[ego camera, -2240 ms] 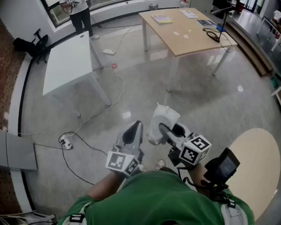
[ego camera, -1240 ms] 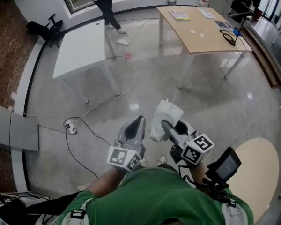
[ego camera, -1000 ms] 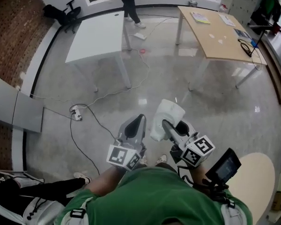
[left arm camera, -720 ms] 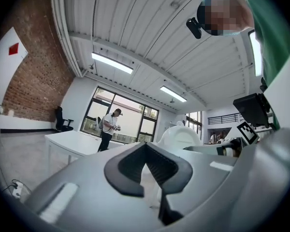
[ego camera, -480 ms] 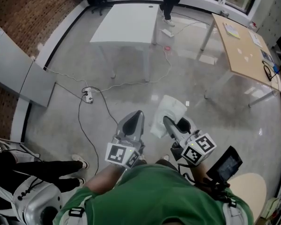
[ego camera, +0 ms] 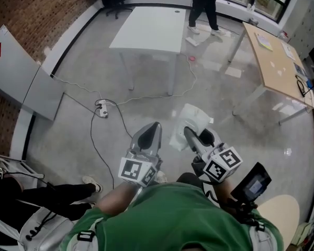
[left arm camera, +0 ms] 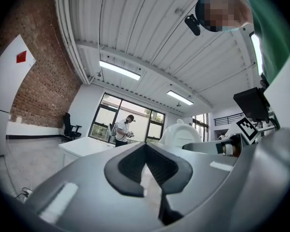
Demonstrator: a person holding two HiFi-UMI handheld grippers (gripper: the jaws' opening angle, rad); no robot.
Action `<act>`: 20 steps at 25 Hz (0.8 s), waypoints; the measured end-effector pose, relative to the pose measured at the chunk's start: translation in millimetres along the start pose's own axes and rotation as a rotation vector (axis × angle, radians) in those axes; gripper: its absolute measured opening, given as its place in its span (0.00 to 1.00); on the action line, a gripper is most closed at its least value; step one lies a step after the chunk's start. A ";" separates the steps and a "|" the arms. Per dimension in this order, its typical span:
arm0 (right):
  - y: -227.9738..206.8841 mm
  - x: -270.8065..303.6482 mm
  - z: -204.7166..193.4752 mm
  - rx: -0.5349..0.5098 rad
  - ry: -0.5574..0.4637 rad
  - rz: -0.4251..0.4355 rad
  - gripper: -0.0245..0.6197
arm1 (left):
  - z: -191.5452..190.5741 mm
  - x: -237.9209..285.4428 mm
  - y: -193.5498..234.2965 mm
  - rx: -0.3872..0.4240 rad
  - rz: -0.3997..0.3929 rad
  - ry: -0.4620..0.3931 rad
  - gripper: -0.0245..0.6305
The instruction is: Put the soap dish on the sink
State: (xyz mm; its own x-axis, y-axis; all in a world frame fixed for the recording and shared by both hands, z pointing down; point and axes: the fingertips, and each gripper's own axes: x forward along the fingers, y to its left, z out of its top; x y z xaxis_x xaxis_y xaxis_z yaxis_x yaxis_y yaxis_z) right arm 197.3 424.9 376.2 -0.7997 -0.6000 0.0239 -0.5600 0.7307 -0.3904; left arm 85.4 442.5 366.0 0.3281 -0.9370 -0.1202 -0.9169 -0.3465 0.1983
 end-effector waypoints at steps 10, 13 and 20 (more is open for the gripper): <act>2.1 47.5 -3.1 0.010 0.018 -0.001 0.27 | 5.9 3.0 47.7 -0.025 0.042 0.000 0.05; -6.7 61.4 -0.7 0.013 0.026 0.011 0.27 | 2.7 12.5 57.9 -0.022 0.054 -0.005 0.05; -36.1 90.7 15.5 0.013 0.030 0.053 0.27 | 3.0 51.9 74.7 -0.012 0.092 -0.005 0.05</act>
State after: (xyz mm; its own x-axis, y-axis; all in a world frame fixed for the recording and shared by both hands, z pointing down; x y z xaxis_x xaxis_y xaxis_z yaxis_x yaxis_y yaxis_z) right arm 148.4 339.1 378.2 -0.8344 -0.5503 0.0307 -0.5139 0.7567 -0.4040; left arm 33.2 368.0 371.7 0.2413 -0.9646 -0.1061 -0.9403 -0.2594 0.2205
